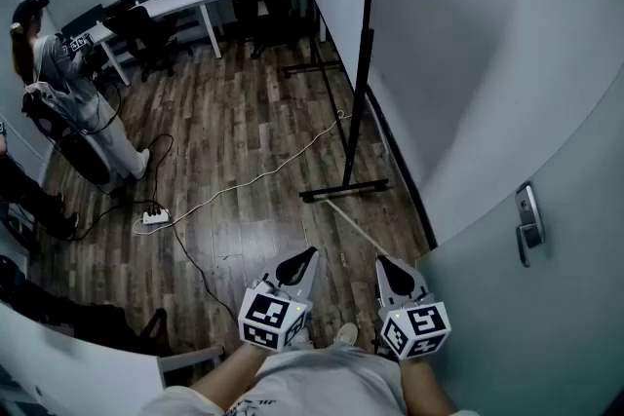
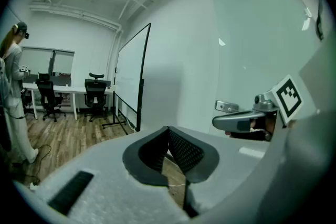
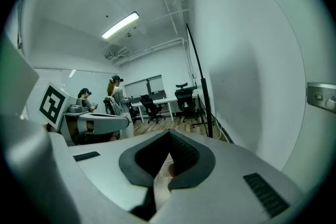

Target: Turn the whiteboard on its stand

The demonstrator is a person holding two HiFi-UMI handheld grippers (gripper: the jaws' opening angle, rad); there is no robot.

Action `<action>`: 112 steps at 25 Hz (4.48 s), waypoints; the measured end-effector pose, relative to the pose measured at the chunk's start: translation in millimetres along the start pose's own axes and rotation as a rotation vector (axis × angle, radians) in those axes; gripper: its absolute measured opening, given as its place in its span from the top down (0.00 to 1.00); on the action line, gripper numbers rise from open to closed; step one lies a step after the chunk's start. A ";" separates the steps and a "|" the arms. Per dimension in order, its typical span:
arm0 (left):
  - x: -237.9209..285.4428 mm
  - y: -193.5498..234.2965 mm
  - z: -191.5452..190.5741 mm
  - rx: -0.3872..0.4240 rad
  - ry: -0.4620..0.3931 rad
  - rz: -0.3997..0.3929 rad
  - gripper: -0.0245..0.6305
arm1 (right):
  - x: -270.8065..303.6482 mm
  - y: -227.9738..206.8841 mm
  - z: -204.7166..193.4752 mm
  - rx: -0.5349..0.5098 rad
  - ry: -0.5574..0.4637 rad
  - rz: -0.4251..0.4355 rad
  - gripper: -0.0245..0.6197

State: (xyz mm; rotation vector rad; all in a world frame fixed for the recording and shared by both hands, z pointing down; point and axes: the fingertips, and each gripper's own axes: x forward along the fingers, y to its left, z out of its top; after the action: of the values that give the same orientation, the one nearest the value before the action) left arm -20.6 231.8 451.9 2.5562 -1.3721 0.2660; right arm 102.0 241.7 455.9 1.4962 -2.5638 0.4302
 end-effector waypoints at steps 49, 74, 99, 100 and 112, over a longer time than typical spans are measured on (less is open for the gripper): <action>58.4 95.2 19.4 0.018 -0.017 -0.048 0.95 | 109.8 -4.8 41.0 -0.024 -0.070 -0.031 0.95; 282.7 161.9 112.0 0.035 -0.059 -0.010 0.95 | 279.3 -176.0 140.9 -0.075 -0.065 0.025 0.95; 335.0 215.7 141.5 0.017 -0.029 -0.032 0.95 | 353.7 -207.2 189.1 -0.094 -0.076 -0.027 0.95; 336.8 218.0 143.9 0.020 -0.028 -0.038 0.95 | 356.5 -207.7 191.8 -0.092 -0.077 -0.034 0.95; 373.1 252.6 162.7 0.034 -0.045 -0.075 0.95 | 408.1 -226.9 212.1 -0.090 -0.090 -0.083 0.95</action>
State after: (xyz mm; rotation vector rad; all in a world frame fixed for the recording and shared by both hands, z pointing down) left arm -19.9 -246.4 423.5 2.6502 -1.2948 0.2222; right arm 101.7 -268.2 401.4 1.6173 -2.5390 0.2395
